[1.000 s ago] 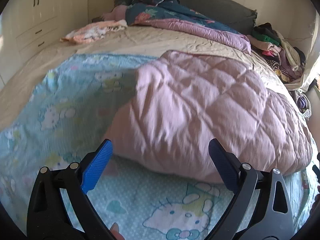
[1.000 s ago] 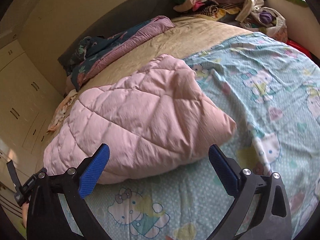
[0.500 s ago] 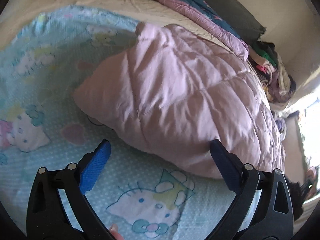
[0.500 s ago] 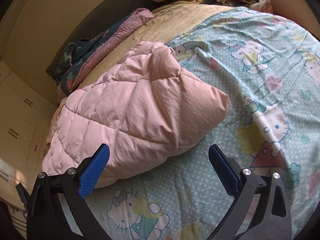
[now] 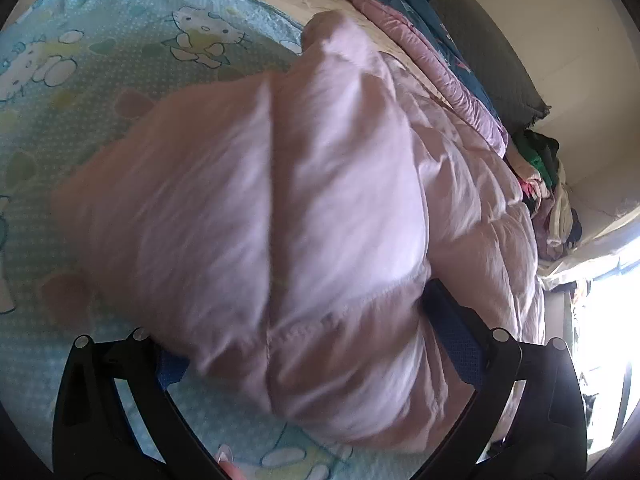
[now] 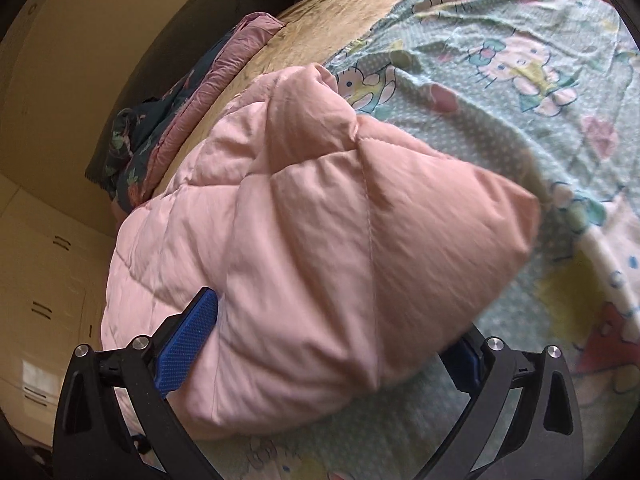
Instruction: Fold large clothes
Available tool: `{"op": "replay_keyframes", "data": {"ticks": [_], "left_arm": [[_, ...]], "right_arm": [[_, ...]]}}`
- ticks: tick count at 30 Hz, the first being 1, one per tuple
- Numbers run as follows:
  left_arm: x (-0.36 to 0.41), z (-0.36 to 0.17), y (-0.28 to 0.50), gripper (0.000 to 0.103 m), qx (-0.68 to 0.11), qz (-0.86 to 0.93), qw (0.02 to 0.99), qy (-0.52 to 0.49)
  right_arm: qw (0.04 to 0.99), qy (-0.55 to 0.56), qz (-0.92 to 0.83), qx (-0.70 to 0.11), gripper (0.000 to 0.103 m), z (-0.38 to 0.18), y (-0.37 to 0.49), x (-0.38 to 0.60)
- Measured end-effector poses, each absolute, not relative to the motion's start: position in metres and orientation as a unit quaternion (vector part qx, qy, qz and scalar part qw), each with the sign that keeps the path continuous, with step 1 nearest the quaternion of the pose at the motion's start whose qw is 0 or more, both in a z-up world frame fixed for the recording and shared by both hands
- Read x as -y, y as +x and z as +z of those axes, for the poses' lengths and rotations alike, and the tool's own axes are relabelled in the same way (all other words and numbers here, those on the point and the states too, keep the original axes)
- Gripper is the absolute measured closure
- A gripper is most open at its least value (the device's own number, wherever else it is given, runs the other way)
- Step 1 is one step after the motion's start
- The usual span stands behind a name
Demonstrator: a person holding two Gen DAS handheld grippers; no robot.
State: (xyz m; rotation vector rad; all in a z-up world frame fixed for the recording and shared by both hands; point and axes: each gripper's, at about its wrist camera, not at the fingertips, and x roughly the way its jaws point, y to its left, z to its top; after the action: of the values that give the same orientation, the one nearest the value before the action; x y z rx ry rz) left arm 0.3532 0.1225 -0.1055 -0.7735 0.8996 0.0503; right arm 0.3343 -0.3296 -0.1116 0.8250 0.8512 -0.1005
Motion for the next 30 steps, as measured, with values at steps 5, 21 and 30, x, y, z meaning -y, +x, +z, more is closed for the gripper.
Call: {"op": "replay_keyframes", "data": {"ticks": [5, 21, 30], "left_arm": [[-0.124, -0.112, 0.356, 0.008, -0.412, 0.023, 0.831, -0.373], [-0.088, -0.041, 0.356, 0.076, -0.371, 0.026, 0.904, -0.211], [-0.081, 0.002, 0.332, 0.078, -0.348, 0.011, 0.925, -0.151]], "right_arm": [[0.834, 0.389, -0.036, -0.39, 0.004, -0.12, 0.342, 0.331], [0.896, 0.247, 0.004, -0.37, 0.073, -0.051, 0.344, 0.293], [0.929, 0.161, 0.024, -0.332, 0.075, 0.002, 0.318, 0.266]]}}
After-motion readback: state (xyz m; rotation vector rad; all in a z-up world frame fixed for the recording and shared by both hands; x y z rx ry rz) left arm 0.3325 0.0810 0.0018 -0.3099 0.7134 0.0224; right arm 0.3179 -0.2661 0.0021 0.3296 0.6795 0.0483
